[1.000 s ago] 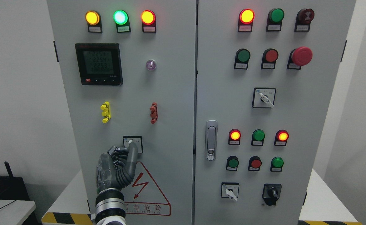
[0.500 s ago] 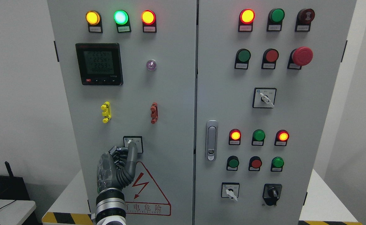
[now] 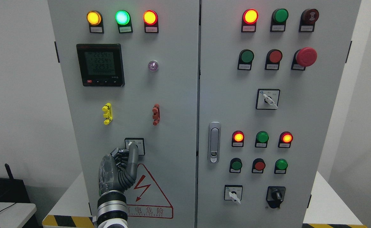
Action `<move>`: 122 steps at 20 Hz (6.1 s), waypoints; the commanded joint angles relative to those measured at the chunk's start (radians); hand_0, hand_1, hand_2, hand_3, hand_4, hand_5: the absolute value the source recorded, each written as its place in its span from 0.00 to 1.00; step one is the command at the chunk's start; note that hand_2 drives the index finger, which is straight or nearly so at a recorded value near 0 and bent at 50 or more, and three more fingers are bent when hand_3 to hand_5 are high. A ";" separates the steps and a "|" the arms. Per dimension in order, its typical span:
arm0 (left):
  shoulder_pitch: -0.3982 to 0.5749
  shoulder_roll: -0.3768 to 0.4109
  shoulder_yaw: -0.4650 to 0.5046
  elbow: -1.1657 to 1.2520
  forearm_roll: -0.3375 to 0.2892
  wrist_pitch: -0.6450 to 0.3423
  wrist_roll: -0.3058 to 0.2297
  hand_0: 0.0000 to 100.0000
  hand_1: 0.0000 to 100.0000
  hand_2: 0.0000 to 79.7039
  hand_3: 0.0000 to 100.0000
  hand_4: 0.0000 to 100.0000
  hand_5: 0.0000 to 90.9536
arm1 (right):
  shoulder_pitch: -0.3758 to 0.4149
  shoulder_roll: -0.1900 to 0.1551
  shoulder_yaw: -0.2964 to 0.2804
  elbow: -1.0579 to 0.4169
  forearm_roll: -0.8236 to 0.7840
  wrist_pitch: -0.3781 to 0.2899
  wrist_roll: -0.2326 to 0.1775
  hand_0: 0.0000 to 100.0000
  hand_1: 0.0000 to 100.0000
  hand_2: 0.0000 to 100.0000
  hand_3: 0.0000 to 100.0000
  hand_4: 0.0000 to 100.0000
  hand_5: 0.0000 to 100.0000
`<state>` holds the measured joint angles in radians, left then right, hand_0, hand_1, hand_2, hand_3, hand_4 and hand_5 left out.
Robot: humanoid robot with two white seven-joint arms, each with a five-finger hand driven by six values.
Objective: Turn on light switch 1
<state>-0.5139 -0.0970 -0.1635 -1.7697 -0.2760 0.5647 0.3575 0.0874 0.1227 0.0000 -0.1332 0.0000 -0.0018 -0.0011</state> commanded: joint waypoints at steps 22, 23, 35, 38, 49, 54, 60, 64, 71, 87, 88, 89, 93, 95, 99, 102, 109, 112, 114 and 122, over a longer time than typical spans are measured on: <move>0.008 0.003 0.004 -0.004 0.001 0.000 0.006 0.52 0.10 0.74 0.82 0.90 0.96 | 0.000 0.000 0.020 0.000 -0.026 0.000 0.000 0.12 0.39 0.00 0.00 0.00 0.00; 0.008 0.003 0.004 -0.004 0.001 -0.002 0.006 0.51 0.10 0.74 0.82 0.90 0.96 | 0.000 0.000 0.020 0.000 -0.026 0.000 0.000 0.12 0.39 0.00 0.00 0.00 0.00; 0.015 0.006 0.004 -0.010 0.001 -0.003 -0.006 0.35 0.16 0.74 0.81 0.90 0.96 | 0.000 0.000 0.020 0.000 -0.026 0.000 0.000 0.12 0.39 0.00 0.00 0.00 0.00; 0.026 0.010 0.012 -0.010 0.001 -0.009 -0.006 0.35 0.16 0.74 0.81 0.90 0.96 | 0.000 0.000 0.020 0.001 -0.026 0.000 0.000 0.12 0.39 0.00 0.00 0.00 0.00; 0.093 0.031 0.031 -0.047 0.001 -0.051 -0.006 0.33 0.16 0.76 0.84 0.91 0.96 | 0.000 0.000 0.020 0.000 -0.026 0.000 0.000 0.12 0.39 0.00 0.00 0.00 0.00; 0.185 0.034 0.084 -0.047 0.003 -0.282 -0.055 0.31 0.16 0.81 0.88 0.93 0.97 | 0.000 0.000 0.020 0.000 -0.026 0.000 0.000 0.12 0.39 0.00 0.00 0.00 0.00; 0.354 0.059 0.226 -0.042 0.006 -0.422 -0.149 0.27 0.14 0.81 0.91 0.94 0.96 | 0.000 0.000 0.020 0.000 -0.026 0.000 0.000 0.12 0.39 0.00 0.00 0.00 0.00; 0.497 0.060 0.373 -0.021 0.018 -0.607 -0.285 0.24 0.09 0.69 0.86 0.89 0.80 | 0.000 0.000 0.020 0.000 -0.026 0.000 0.000 0.12 0.39 0.00 0.00 0.00 0.00; 0.702 0.075 0.680 0.134 0.093 -0.886 -0.457 0.18 0.00 0.43 0.54 0.59 0.33 | 0.000 0.000 0.020 0.000 -0.026 0.000 0.000 0.12 0.39 0.00 0.00 0.00 0.00; 0.761 0.233 0.842 1.318 0.068 -0.970 -0.526 0.27 0.06 0.00 0.00 0.00 0.00 | 0.000 0.000 0.020 0.000 -0.026 0.000 0.000 0.12 0.39 0.00 0.00 0.00 0.00; 0.759 0.249 0.808 1.379 0.064 -0.961 -0.528 0.27 0.06 0.00 0.00 0.00 0.00 | 0.000 0.000 0.020 0.000 -0.026 0.000 0.000 0.12 0.39 0.00 0.00 0.00 0.00; 0.759 0.263 0.774 1.433 0.063 -0.944 -0.535 0.27 0.07 0.00 0.00 0.00 0.00 | 0.000 0.000 0.020 0.000 -0.026 0.000 0.000 0.12 0.39 0.00 0.00 0.00 0.00; 0.758 0.267 0.571 1.578 0.055 -0.890 -0.578 0.27 0.09 0.00 0.00 0.00 0.00 | 0.000 0.000 0.020 0.000 -0.026 0.000 0.000 0.12 0.39 0.00 0.00 0.00 0.00; 0.755 0.263 0.456 1.624 0.054 -0.867 -0.572 0.28 0.09 0.00 0.00 0.00 0.00 | 0.000 0.000 0.020 0.001 -0.026 0.000 0.000 0.12 0.39 0.00 0.00 0.00 0.00; 0.700 0.253 0.392 1.636 0.054 -0.780 -0.574 0.28 0.09 0.00 0.00 0.00 0.00 | 0.000 0.000 0.020 0.000 -0.026 0.000 0.000 0.12 0.39 0.00 0.00 0.00 0.00; 0.635 0.252 0.339 1.694 0.052 -0.694 -0.610 0.27 0.12 0.00 0.00 0.00 0.00 | 0.000 0.000 0.020 0.001 -0.026 0.000 0.000 0.12 0.39 0.00 0.00 0.00 0.00; 0.574 0.200 0.205 1.715 0.051 -0.643 -0.551 0.27 0.08 0.00 0.00 0.00 0.00 | 0.000 0.000 0.020 0.000 -0.026 0.000 0.000 0.12 0.39 0.00 0.00 0.00 0.00; 0.558 0.178 0.170 1.710 0.046 -0.631 -0.536 0.27 0.07 0.00 0.00 0.00 0.00 | 0.000 0.000 0.020 0.000 -0.026 0.000 0.000 0.12 0.39 0.00 0.00 0.00 0.00; 0.557 0.169 0.170 1.710 0.046 -0.624 -0.526 0.27 0.06 0.00 0.00 0.00 0.00 | 0.000 0.000 0.020 0.000 -0.026 0.000 0.000 0.12 0.39 0.00 0.00 0.00 0.00; 0.555 0.158 0.171 1.713 0.050 -0.614 -0.526 0.27 0.04 0.00 0.00 0.00 0.00 | 0.000 0.000 0.020 0.000 -0.026 0.000 0.000 0.12 0.39 0.00 0.00 0.00 0.00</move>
<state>0.0495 0.0881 0.0736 -0.1150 -0.2278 -0.0511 -0.1694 0.0874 0.1227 0.0000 -0.1334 0.0000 -0.0018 -0.0011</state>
